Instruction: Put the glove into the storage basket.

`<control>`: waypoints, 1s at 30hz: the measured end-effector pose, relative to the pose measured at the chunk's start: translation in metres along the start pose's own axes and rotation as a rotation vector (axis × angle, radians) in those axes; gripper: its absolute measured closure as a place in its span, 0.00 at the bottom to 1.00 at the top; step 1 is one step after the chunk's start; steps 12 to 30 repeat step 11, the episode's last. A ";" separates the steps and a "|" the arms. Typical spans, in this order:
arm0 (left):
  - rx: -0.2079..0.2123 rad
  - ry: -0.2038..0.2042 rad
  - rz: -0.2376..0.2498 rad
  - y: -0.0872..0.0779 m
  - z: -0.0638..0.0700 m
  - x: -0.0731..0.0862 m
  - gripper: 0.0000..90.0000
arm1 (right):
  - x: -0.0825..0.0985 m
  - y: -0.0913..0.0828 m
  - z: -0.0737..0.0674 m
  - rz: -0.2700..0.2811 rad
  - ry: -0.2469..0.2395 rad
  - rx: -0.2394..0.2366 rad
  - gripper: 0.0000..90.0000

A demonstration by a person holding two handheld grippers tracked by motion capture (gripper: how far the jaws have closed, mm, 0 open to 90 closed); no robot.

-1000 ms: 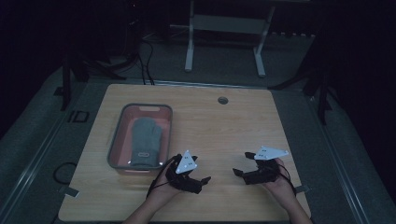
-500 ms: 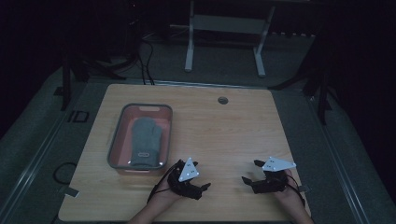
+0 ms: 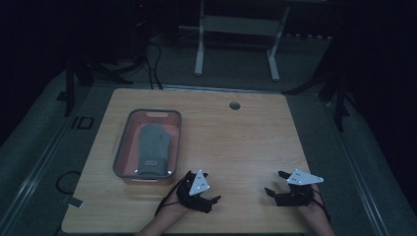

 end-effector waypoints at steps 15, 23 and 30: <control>-0.004 0.001 0.007 0.000 0.000 0.000 0.16 | 0.002 0.001 0.002 -0.004 0.009 0.005 0.16; -0.004 0.001 0.007 0.000 0.000 0.000 0.16 | 0.002 0.001 0.002 -0.004 0.009 0.005 0.16; -0.004 0.001 0.007 0.000 0.000 0.000 0.16 | 0.002 0.001 0.002 -0.004 0.009 0.005 0.16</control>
Point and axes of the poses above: each handheld gripper's, and its own axes: y roughly forward along the jaws, x roughly out of its underside, z roughly to its right, the point moved 5 cm from there along y, roughly forward along the jaws, and after that the axes turned 1 degree about x, right-handed, at the moved point
